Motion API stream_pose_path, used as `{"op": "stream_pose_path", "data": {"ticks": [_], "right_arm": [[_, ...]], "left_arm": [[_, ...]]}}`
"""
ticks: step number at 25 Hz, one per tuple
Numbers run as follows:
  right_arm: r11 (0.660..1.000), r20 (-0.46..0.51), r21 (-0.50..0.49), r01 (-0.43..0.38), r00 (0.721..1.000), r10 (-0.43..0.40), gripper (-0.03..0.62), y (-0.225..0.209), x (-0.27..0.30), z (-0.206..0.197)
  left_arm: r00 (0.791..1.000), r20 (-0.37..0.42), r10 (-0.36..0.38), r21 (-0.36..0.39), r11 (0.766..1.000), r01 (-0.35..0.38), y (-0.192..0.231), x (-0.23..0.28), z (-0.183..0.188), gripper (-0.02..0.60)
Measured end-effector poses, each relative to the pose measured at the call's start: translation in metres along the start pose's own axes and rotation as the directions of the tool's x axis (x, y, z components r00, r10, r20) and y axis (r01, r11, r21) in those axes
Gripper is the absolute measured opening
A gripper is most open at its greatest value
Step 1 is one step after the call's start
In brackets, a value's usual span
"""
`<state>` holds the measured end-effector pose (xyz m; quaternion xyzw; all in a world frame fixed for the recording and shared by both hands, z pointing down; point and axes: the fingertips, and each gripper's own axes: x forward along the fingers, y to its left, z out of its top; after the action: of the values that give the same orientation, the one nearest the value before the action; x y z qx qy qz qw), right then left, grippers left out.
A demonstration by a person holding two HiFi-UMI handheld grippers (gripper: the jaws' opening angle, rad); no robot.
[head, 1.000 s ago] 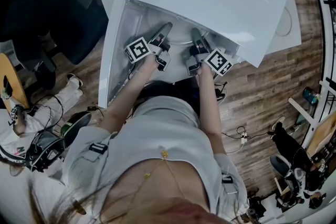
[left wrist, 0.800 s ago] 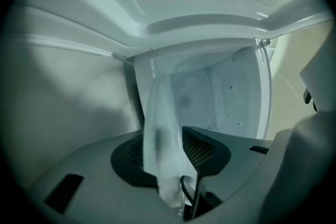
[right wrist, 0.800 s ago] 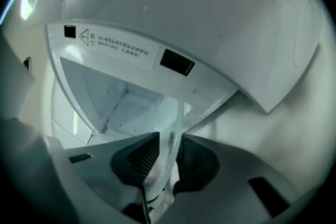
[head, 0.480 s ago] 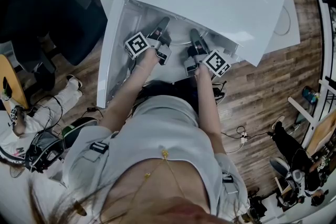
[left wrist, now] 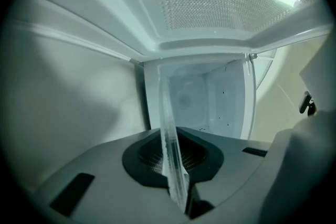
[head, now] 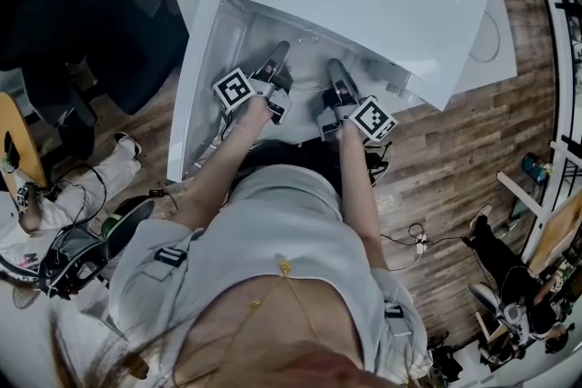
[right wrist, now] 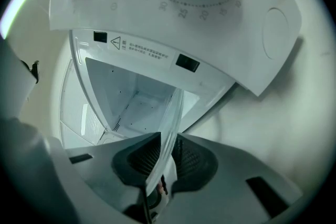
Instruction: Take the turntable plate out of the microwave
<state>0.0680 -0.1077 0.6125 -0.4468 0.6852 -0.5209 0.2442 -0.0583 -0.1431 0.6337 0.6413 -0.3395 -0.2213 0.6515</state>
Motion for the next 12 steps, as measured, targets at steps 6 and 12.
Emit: {"op": "stream_pose_path", "data": {"ticks": [6,12], "right_arm": [[0.999,0.001,0.021,0.024,1.000,-0.024,0.072,0.003,-0.013,-0.006],[1.000,0.009,-0.006,-0.007,1.000,0.007,0.072,0.019,-0.021,-0.009]], "left_arm": [[1.000,0.001,-0.006,0.020,1.000,0.005,-0.007,-0.012,-0.004,0.052],[1.000,-0.003,-0.028,0.022,0.999,0.028,-0.018,-0.022,-0.009,0.052]]}}
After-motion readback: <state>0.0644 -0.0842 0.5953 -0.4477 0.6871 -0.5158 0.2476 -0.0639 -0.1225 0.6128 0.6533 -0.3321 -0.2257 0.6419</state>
